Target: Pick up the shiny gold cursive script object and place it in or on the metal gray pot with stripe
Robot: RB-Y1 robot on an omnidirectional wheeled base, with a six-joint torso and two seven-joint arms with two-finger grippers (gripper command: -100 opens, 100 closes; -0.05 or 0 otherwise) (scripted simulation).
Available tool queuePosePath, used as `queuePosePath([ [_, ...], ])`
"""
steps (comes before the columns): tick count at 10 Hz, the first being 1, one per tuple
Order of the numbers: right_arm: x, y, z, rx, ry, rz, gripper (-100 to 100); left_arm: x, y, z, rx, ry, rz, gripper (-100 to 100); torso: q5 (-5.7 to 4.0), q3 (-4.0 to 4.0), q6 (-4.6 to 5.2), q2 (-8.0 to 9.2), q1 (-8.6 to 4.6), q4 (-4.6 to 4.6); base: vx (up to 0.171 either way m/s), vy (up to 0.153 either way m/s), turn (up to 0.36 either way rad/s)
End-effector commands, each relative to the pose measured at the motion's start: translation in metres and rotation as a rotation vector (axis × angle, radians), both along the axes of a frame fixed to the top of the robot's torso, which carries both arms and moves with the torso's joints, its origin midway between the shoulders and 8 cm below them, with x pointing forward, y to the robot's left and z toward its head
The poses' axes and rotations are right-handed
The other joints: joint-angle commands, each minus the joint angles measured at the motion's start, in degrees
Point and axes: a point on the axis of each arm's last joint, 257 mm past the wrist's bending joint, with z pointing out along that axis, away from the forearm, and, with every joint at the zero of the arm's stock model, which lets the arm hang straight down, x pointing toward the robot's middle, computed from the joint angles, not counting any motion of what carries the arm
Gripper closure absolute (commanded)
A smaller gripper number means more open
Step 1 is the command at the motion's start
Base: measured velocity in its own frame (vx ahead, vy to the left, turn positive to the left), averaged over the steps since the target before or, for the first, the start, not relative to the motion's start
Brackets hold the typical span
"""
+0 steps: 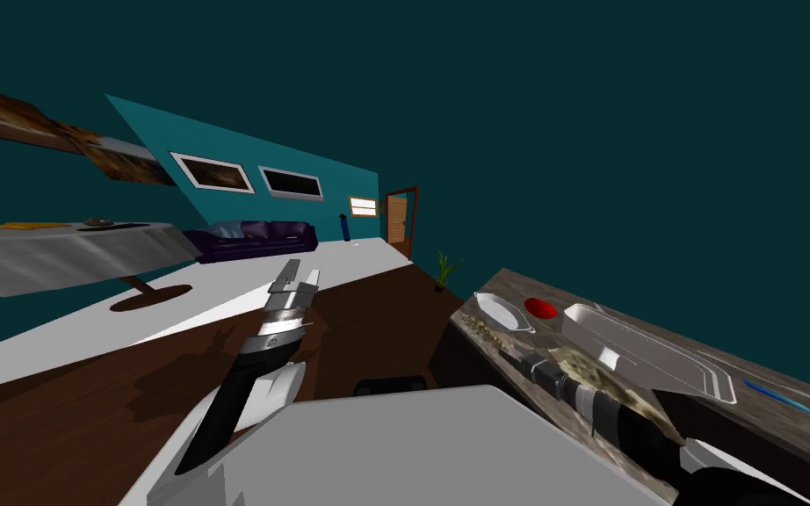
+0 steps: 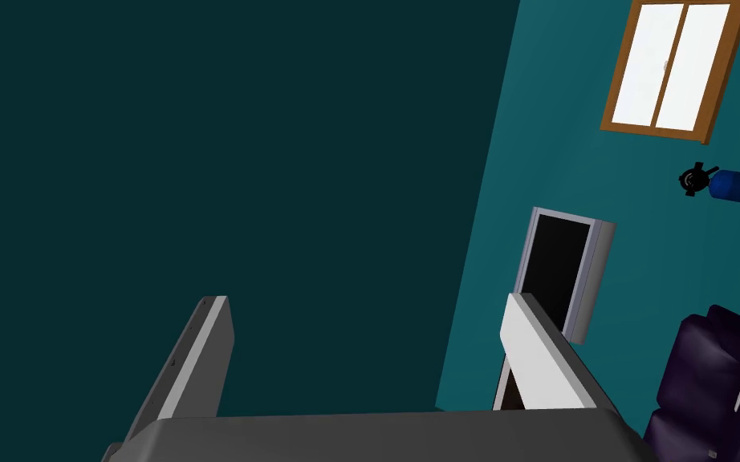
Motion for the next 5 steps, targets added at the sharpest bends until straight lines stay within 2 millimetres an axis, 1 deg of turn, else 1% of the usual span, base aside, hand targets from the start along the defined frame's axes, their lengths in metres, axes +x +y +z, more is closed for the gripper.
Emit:
queuePosePath([
  [1,-0.004,-0.007,-0.001,-0.033,0.029,0.017,-100,0.0,0.0,0.0,0.0,0.0,0.0,0,0.0,0.0,0.0,0.0,0.0,0.0,0.056,0.025,0.036],
  [2,-0.017,-0.02,-0.009,-0.077,0.079,0.026,-100,0.0,0.0,0.0,0.0,0.0,0.0,0,0.01,0.0,0.01,0.01,0.03,0.0,0.059,0.032,0.074],
  [3,-0.015,-0.02,-0.008,-0.084,0.083,0.037,-100,0.0,0.0,0.0,0.0,0.0,0.0,0,0.01,0.0,0.0,0.0,0.05,0.0,0.054,0.023,0.032],
  [4,-0.027,-0.033,-0.014,-0.128,0.133,0.05,-100,0.0,0.0,0.0,0.0,0.0,0.0,0,0.01,0.01,0.01,0.02,0.03,0.0,0.077,0.02,0.053],
  [5,-0.026,-0.033,-0.013,-0.133,0.136,0.058,-100,0.0,0.0,0.0,0.0,0.0,0.0,0,0.01,-0.03,0.0,-0.05,0.02,-0.01,0.066,0.02,0.04],
])
